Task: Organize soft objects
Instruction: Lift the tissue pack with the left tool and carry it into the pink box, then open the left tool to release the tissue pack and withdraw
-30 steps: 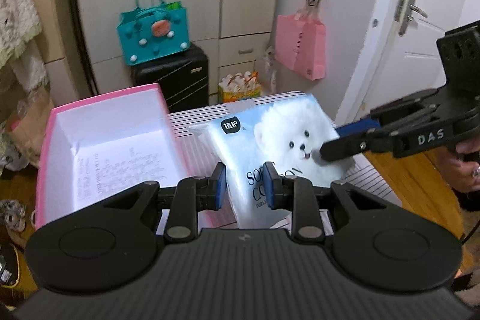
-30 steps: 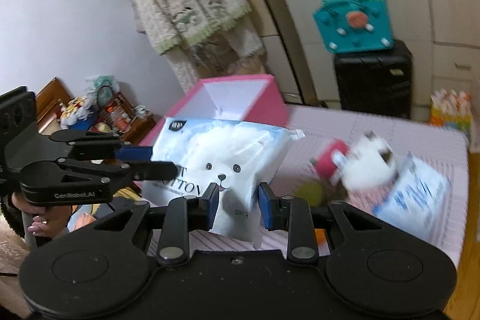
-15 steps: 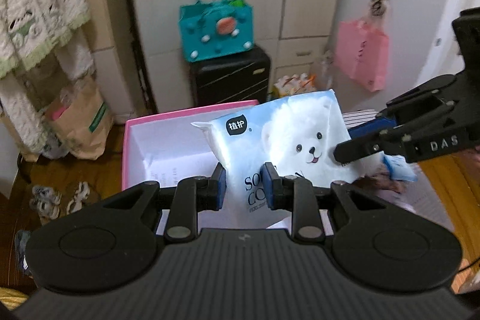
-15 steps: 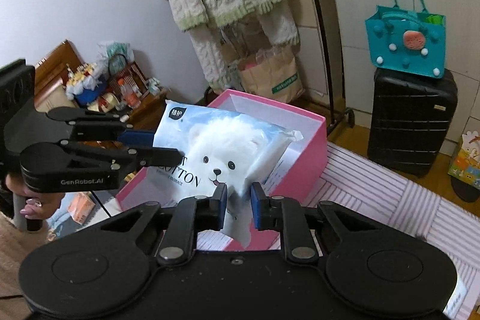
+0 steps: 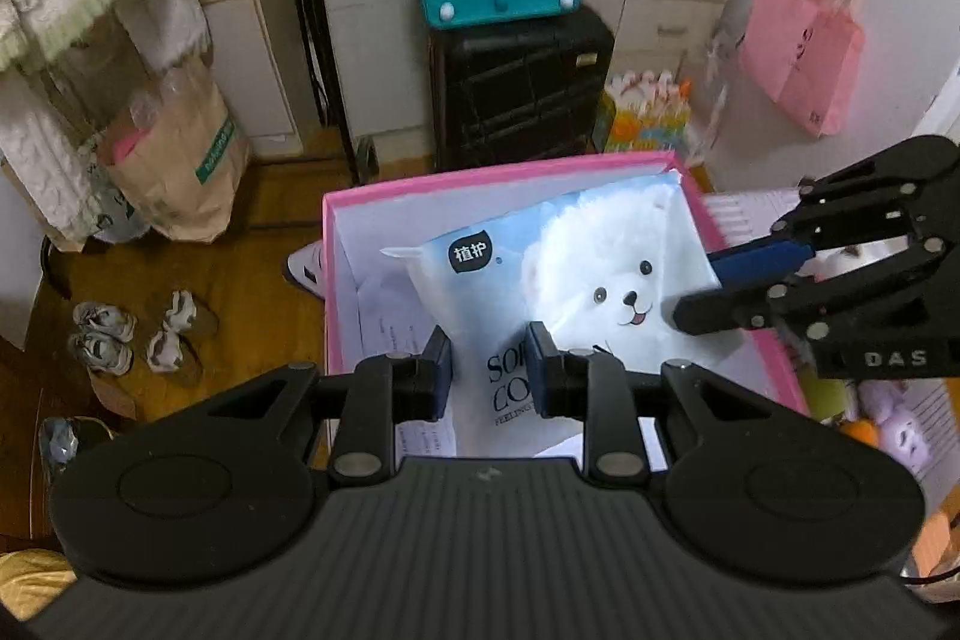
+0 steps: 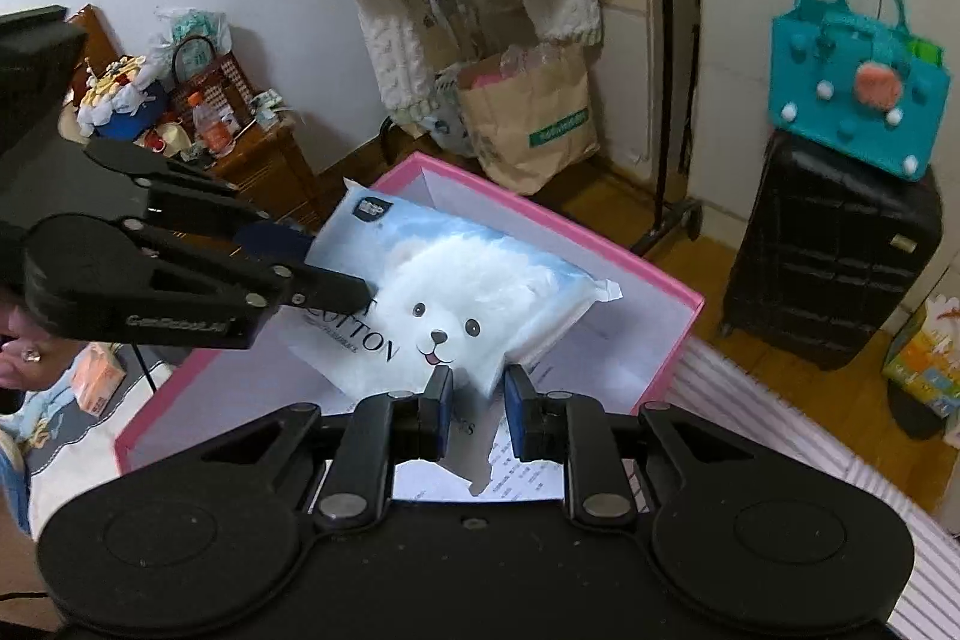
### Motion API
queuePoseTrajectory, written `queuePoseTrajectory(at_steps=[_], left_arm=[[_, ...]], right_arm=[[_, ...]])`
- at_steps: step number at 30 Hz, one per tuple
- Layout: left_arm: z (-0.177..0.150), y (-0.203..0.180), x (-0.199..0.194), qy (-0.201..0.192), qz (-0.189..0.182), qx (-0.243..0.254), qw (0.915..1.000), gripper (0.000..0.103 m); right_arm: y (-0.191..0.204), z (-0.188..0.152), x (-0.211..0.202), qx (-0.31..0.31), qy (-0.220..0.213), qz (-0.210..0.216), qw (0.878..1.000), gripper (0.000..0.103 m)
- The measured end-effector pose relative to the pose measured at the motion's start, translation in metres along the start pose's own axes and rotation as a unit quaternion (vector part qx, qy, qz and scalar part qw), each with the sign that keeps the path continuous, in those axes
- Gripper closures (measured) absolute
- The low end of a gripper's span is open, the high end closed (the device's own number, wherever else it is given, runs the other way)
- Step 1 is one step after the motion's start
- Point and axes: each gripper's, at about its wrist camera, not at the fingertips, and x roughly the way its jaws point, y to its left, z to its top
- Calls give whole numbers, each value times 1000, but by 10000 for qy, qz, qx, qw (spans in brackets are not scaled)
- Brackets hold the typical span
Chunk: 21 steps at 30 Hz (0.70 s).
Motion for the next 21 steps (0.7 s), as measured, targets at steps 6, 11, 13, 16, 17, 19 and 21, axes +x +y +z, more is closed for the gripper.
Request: queuePoseTrajectory(at_steps=[6, 11, 13, 16, 17, 19, 21], left_arm=[[7, -1, 25, 167, 101, 251, 9995, 79], [2, 1, 34, 293, 224, 150, 9992, 79], [-4, -8, 29, 74, 363, 404, 9985, 79], [-4, -16, 30, 11, 513, 643, 9966, 79], [-2, -15, 33, 72, 490, 609, 9969, 79], [3, -11, 42, 241, 388, 526, 9976, 79], [6, -8, 50, 390, 380, 456, 9975, 79]], right_arm=[[-2, 5, 19, -128, 246, -137, 9995, 79], [0, 7, 22, -241, 269, -34, 9993, 79], [9, 4, 21, -538, 241, -214, 9980, 79], [3, 7, 28, -400, 358, -185, 9984, 79], [0, 8, 30, -365, 360, -207, 9985, 79], [-3, 9, 34, -307, 397, -229, 9985, 79], [-4, 12, 39, -282, 466, -202, 9983, 79]])
